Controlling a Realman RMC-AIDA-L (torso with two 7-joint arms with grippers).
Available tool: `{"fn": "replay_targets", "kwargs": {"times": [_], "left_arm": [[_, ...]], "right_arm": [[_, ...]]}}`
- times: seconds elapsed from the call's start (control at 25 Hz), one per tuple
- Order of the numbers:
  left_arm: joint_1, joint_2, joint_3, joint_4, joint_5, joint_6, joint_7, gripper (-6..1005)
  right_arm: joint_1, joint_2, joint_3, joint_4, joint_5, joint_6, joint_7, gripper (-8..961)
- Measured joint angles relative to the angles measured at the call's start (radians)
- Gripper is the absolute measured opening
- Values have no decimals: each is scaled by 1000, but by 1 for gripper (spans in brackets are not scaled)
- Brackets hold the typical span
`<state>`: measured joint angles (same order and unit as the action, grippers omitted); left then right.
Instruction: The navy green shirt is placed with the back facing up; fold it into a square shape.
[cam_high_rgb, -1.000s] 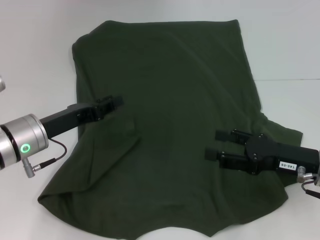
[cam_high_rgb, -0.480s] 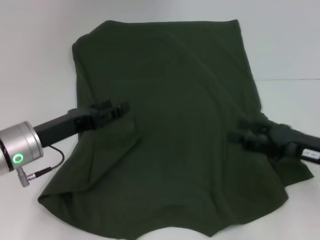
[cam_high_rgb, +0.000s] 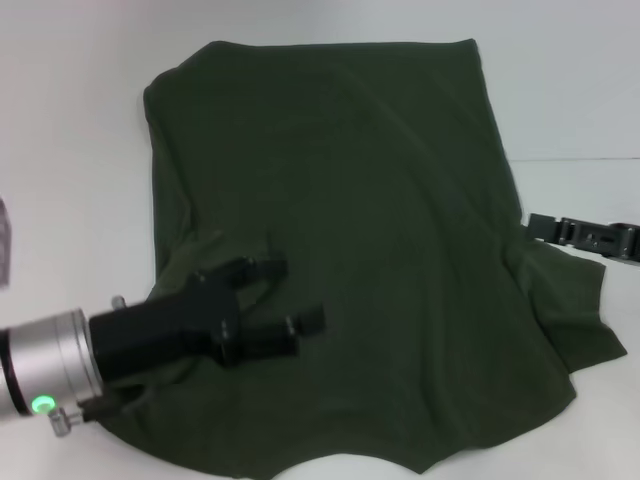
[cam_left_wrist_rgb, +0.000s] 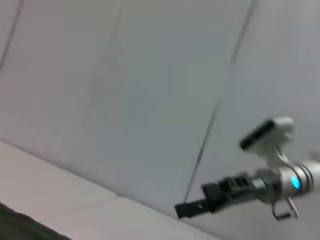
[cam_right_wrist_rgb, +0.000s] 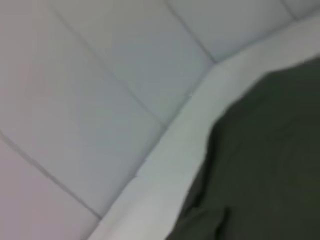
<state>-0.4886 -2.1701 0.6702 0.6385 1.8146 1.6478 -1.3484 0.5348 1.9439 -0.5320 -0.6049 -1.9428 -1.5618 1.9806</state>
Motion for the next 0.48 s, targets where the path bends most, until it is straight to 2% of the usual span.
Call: {"fn": "replay_targets", "kwargs": {"times": [0.2,0.48], "left_arm": [[0,-1,10,-43,59,-24,124,967],[-3,-1,33,-50,131,-51,165,964]], "right_arm": [[-4,-5,-1,-37,-95,61,149,873],[-7,-11,4,-43,-226,123,269,870]]}}
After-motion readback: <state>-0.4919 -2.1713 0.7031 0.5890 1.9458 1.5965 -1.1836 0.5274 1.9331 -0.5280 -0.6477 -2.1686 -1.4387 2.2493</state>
